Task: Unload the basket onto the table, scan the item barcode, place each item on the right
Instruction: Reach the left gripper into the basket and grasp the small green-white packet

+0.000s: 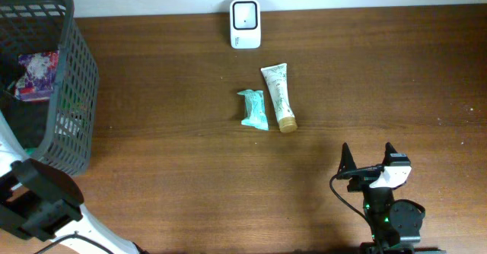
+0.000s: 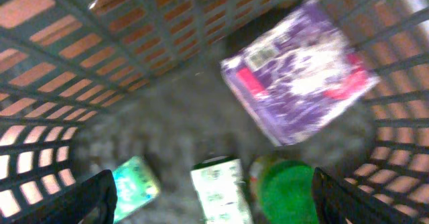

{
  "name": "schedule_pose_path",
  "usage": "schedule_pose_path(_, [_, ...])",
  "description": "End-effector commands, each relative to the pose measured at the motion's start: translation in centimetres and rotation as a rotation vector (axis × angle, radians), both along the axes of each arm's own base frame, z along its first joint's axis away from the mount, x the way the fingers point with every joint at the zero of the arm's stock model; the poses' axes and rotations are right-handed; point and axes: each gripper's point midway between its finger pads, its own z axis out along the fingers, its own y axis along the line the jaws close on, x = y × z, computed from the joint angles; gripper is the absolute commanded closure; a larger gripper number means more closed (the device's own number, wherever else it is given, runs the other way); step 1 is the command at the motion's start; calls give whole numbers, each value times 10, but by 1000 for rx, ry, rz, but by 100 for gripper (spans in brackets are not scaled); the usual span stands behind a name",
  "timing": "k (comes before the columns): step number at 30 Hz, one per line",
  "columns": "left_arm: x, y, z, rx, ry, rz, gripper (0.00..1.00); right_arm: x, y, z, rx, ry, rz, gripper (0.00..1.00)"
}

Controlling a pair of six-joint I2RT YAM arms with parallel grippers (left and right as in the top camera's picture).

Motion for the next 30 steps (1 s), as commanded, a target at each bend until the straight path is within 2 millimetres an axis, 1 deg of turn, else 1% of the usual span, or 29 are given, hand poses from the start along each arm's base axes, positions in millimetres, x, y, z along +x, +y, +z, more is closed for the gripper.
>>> schedule_pose_path(1, [-19,8,-25,98,242,-209,9,0,1,-3,3,5,0,1])
schedule_pose_path(2, [-23,6,-33,102,299,-290,9,0,1,-3,3,5,0,1])
schedule_pose_path(4, [-29,2,-49,90,369,-374,10,0,1,-3,3,5,0,1])
schedule_pose_path(5, [-33,-1,-58,85,419,-446,5,0,1,-3,3,5,0,1])
schedule_pose_path(6, [-37,-4,-66,81,461,-511,4,0,1,-3,3,5,0,1])
schedule_pose_path(8, [-43,-7,-76,71,512,-586,5,0,1,-3,3,5,0,1])
schedule_pose_path(9, [-47,-9,-82,61,536,-619,2,0,1,-3,3,5,0,1])
schedule_pose_path(11, [-56,-10,-93,35,567,-638,1,0,1,-3,3,5,0,2])
schedule_pose_path(13, [-65,-9,-100,11,582,-630,4,0,1,-3,3,5,0,1])
schedule_pose_path(16, [-95,-2,-121,-59,631,-621,2,0,1,-3,3,5,0,1])
schedule_pose_path(17, [-106,1,-128,-82,642,-606,4,0,1,-3,3,5,0,1])
schedule_pose_path(19, [-118,9,-136,-99,642,-575,8,0,1,-3,3,5,0,1])
schedule_pose_path(20, [-121,11,-139,-106,632,-565,12,0,1,-3,3,5,0,1])
schedule_pose_path(22, [-119,11,-146,-127,580,-585,15,0,1,-3,3,5,0,1])
schedule_pose_path(23, [-115,5,-152,-146,547,-624,15,0,1,-3,3,5,0,1])
schedule_pose_path(25, [-106,-13,-166,-193,474,-733,12,0,1,-3,3,5,0,1])
schedule_pose_path(28, [-111,-17,-183,-201,482,-735,9,0,1,-3,3,5,0,1])
schedule_pose_path(29, [-114,-19,-188,-207,486,-736,12,0,1,-3,3,5,0,1])
schedule_pose_path(30, [-116,-21,-192,-213,489,-737,21,0,1,-3,3,5,0,1])
